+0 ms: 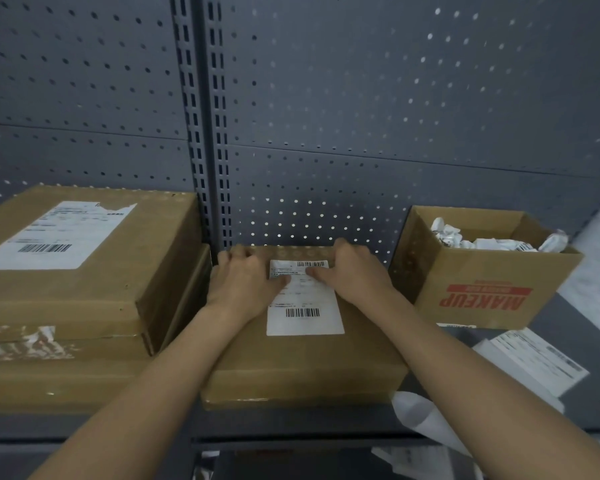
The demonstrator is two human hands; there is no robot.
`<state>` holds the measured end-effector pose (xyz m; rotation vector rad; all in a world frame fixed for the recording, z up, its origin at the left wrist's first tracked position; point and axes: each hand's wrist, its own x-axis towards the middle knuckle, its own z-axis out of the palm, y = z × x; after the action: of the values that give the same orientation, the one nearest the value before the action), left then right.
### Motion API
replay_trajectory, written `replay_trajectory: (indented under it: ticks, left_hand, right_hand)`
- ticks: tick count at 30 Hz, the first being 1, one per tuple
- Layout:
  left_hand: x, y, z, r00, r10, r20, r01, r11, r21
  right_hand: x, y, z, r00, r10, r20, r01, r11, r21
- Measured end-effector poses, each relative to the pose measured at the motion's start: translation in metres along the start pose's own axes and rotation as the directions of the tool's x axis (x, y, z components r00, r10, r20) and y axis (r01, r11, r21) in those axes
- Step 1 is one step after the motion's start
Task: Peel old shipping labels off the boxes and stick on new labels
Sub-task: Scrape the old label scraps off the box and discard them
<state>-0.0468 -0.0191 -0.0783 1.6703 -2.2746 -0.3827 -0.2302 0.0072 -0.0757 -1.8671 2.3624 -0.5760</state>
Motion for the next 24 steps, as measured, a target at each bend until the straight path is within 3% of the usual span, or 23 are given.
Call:
replay_trajectory:
  ticks: [12, 18, 24]
  left_hand:
    - [0.023, -0.002, 0.004, 0.998, -0.008, 0.058, 0.006, 0.999, 0.031]
    - [0.017, -0.001, 0.011, 0.994, 0.068, 0.083, -0.084, 0.975, 0.206]
    - [0.018, 0.0, 0.011, 0.989, 0.068, 0.129, -0.101, 0.958, 0.268]
  right_hand:
    - [0.021, 0.008, 0.009, 0.997, 0.063, -0.033, -0.065, 0.995, -0.074]
    - [0.021, 0.01, 0.008, 0.993, 0.088, -0.08, -0.095, 0.992, -0.083]
    - [0.015, 0.005, 0.013, 0.991, 0.049, -0.127, -0.067, 0.987, -0.148]
